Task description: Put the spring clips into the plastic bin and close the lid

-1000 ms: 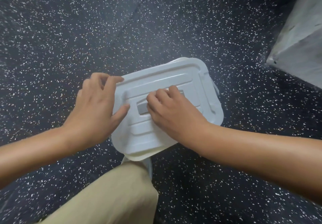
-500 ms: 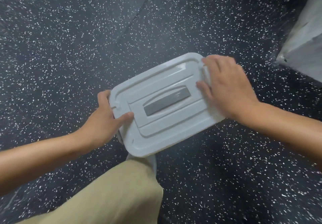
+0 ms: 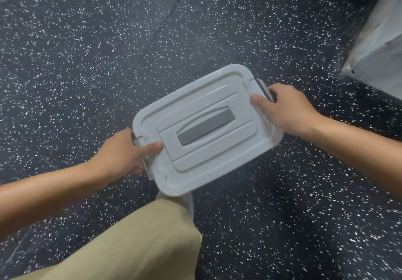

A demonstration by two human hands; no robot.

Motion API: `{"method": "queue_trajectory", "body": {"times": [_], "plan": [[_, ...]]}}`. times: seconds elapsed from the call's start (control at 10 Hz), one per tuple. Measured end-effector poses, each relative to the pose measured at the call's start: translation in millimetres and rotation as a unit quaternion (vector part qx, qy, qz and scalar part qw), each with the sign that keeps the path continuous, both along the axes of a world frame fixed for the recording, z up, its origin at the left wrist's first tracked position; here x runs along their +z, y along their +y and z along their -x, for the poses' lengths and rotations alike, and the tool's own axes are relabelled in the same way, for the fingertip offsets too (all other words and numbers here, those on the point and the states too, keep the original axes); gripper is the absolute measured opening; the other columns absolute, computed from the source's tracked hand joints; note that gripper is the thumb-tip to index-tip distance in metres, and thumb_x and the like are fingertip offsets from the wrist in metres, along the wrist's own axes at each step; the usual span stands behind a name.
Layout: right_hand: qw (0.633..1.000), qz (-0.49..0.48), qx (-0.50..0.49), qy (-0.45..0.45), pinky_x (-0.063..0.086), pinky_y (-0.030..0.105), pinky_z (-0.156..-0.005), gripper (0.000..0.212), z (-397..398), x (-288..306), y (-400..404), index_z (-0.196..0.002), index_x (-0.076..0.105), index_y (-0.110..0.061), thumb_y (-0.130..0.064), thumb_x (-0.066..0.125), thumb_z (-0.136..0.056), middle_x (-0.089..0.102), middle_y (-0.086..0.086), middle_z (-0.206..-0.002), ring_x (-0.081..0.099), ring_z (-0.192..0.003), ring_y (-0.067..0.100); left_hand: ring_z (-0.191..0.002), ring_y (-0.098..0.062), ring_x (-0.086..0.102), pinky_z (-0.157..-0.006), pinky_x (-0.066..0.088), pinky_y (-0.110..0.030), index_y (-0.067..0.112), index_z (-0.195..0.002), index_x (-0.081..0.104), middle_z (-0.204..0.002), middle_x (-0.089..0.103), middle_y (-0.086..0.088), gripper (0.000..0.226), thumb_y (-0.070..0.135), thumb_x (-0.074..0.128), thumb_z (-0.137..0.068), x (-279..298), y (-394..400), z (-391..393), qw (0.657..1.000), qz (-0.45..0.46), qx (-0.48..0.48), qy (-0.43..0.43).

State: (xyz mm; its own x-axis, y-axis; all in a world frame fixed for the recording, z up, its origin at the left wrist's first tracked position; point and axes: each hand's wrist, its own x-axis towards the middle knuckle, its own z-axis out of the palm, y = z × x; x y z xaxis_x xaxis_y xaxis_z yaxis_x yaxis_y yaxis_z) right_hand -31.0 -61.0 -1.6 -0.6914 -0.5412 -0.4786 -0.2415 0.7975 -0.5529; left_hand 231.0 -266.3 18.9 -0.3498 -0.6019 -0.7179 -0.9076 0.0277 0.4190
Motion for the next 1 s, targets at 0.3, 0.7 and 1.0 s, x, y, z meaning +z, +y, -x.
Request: {"method": "queue_trajectory", "body": {"times": [0.3,0.7,1.0], "plan": [[0.995,-0.031,0.013,0.091,0.051,0.040,-0.069,0.036,-10.3,8.9,-4.1,-0.107,0.059,-0.016,-0.050,0.059,-0.095,0.067,0.002,-0.093,0.063,-0.083,0.026,-0.060,-0.021,0.077,-0.062,0.064,-0.041,0.023,-0.113,0.049,-0.084,0.078,-0.005,0.054,0.038,0.085,-0.076,1.6,-8.2,0.9,0.998,0.021,-0.057,-0.010],[0.999,-0.003,0.015,0.050,0.057,0.047,-0.079,0.038,-13.0,8.3,9.5,-0.125,0.053,-0.025,-0.051,0.046,-0.098,0.070,-0.002,-0.107,0.067,-0.090,0.023,-0.065,-0.030,0.068,-0.069,0.058,-0.047,0.034,-0.151,0.011,-0.069,0.071,-0.004,0.082,0.065,0.052,-0.088,37.3,6.1,45.7,0.933,0.213,-0.287,-0.039],[0.998,0.023,-0.034,-0.052,0.050,0.031,-0.064,0.044,0.0,-20.4,65.5,-0.096,0.066,-0.025,-0.061,0.041,-0.098,0.073,-0.009,-0.085,0.070,-0.068,0.008,-0.060,-0.009,0.053,-0.057,0.045,-0.036,0.040,-0.140,0.031,-0.057,0.057,0.006,0.050,0.059,0.041,-0.095,31.9,86.4,100.6,0.885,0.177,-0.407,0.137]]}}
